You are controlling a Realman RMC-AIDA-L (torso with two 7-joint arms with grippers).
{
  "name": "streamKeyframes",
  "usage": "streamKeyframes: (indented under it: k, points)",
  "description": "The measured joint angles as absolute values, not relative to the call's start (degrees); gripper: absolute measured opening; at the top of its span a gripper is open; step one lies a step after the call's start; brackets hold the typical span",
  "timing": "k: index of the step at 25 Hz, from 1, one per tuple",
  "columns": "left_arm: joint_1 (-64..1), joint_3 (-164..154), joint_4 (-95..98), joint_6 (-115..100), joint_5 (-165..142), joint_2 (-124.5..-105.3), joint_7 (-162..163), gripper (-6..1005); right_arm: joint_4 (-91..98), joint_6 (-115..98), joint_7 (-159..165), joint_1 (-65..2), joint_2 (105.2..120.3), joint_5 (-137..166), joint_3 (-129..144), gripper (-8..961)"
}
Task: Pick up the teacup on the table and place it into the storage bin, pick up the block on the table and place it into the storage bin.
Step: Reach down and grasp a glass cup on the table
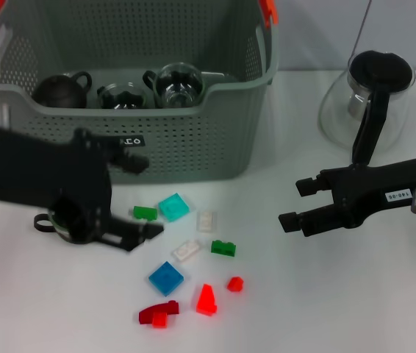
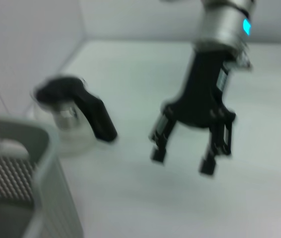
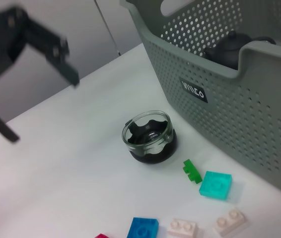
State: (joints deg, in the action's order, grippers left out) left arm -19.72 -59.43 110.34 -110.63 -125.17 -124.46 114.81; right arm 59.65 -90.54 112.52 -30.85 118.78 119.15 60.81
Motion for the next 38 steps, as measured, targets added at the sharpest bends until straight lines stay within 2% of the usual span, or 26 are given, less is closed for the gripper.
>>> streamKeyframes:
  k: [4, 11, 18, 38]
  points:
    - [-18.2, -61.7, 104.8, -108.8, -128.7, -124.63, 111.7, 833, 59.2, -90.5, 112.6, -31.2, 118.96, 119.2, 60.8, 931]
    - [-20.8, -66.6, 90.2, -97.1, -144.1, -124.43, 109.8, 831, 58.2, -90.4, 112.6, -31.9, 119.08, 119.2, 60.8, 931]
    - [-22.2, -71.6, 86.7, -89.4, -155.2, -124.45, 113.7, 830, 57.9, -90.3, 112.6, -32.2, 119.39, 119.2, 60.8, 930]
    - [-26.2, -76.1, 76.5, -83.7, -161.0, -124.21, 117.8, 827, 56.7, -89.6, 112.7, -32.4, 119.53, 119.2, 60.8, 930]
